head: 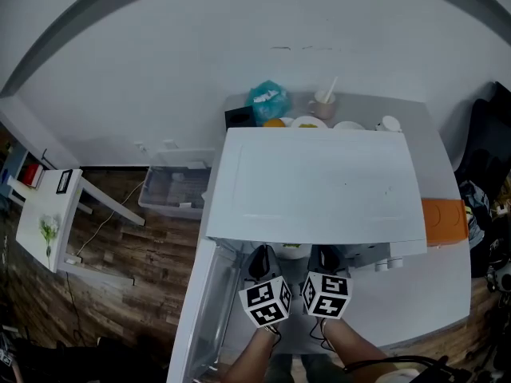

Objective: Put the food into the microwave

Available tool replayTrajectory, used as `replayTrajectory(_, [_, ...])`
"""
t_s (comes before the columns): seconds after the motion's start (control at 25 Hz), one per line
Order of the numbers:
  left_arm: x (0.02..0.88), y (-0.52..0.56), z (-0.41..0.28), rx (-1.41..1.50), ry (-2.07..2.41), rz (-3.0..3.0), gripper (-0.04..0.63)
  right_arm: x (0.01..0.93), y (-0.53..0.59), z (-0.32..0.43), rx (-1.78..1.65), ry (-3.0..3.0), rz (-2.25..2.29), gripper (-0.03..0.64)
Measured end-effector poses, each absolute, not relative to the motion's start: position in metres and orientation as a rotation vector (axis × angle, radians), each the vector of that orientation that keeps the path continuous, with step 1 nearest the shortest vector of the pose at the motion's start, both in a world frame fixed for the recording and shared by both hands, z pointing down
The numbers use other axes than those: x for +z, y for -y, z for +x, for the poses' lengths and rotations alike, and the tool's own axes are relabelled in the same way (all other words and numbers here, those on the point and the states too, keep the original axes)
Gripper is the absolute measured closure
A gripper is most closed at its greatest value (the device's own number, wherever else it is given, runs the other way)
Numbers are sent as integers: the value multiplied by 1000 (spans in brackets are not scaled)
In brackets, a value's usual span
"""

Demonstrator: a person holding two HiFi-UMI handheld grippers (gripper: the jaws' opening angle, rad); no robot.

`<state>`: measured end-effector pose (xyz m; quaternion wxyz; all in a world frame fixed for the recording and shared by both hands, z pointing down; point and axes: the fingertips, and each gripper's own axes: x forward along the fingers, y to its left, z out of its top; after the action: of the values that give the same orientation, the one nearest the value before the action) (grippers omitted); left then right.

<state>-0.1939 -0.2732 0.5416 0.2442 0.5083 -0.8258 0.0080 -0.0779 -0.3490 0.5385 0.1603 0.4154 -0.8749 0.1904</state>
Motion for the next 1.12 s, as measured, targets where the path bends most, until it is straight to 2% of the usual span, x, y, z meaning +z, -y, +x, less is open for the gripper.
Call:
replayTrajectory(0.16, [528,265,-184,32,2249,1404,591,527,332,-75,510,2523,1110,577])
replayTrajectory(1.12, [471,208,-104,71,2210,1581,591,480,254,-29,398,2611,948,598])
